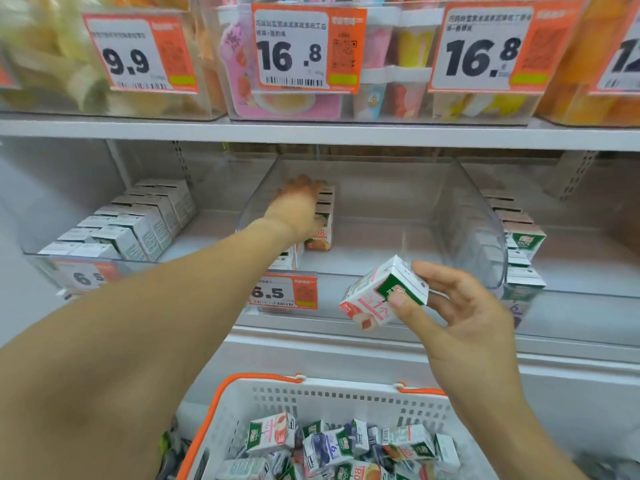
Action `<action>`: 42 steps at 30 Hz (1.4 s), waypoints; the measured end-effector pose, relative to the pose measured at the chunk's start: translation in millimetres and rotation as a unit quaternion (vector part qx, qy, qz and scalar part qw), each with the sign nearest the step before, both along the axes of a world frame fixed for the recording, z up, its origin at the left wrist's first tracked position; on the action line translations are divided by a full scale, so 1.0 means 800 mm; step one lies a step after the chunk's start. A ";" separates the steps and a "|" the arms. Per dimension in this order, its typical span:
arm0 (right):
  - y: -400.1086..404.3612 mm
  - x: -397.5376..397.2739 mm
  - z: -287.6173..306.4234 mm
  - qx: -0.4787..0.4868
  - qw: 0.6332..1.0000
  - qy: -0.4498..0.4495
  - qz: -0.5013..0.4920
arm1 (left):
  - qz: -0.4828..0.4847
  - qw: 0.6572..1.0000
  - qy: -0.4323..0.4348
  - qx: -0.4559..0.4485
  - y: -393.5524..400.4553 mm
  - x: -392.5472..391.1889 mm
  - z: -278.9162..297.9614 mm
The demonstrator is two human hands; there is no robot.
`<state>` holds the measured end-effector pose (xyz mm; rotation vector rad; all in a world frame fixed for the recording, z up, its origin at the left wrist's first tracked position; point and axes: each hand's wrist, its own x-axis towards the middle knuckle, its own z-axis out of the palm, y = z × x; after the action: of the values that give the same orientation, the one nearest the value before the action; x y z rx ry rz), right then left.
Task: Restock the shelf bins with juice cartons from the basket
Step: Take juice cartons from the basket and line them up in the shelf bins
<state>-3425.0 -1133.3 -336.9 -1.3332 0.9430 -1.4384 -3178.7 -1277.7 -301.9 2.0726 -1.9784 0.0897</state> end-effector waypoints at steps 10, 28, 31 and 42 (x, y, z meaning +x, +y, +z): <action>0.027 0.034 0.010 0.000 0.999 0.003 0.038 | -0.196 0.908 0.368 0.040 0.217 -0.010 0.020; 0.013 0.287 0.117 -0.224 0.952 0.183 0.102 | 0.078 0.937 0.220 -0.261 0.286 0.204 -0.035; -0.039 0.359 0.110 -0.218 0.941 0.251 0.064 | 0.128 0.936 0.197 -0.263 0.274 0.228 -0.077; -0.243 0.525 0.017 -0.005 0.952 0.303 -0.041 | 0.097 0.903 0.178 -0.379 0.251 0.239 -0.115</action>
<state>-3004.7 -1328.0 -323.2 -1.8063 1.3945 -1.0990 -2987.5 -1076.8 -393.9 1.6021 -1.2291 0.4154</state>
